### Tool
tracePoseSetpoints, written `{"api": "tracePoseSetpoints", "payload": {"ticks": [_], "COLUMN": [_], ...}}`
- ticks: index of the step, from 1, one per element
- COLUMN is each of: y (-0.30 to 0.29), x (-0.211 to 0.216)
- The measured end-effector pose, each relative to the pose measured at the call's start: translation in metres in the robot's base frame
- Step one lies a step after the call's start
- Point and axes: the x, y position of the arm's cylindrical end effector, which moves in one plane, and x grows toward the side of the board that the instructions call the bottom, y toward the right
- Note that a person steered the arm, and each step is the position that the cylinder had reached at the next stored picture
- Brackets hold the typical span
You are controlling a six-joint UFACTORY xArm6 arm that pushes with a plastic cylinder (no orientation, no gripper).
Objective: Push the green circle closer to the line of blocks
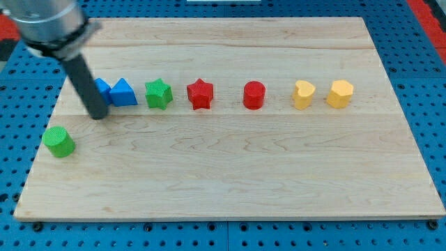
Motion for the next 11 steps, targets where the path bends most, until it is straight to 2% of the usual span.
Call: {"api": "tracePoseSetpoints", "payload": {"ticks": [1,2,3,4,6,7,8,9,11], "y": [0.019,-0.029,-0.071,-0.070,-0.083,-0.085,-0.082,-0.107,-0.109], "x": [0.045,0.074,0.072,0.054,0.063,0.031,0.041,0.044,-0.009]}}
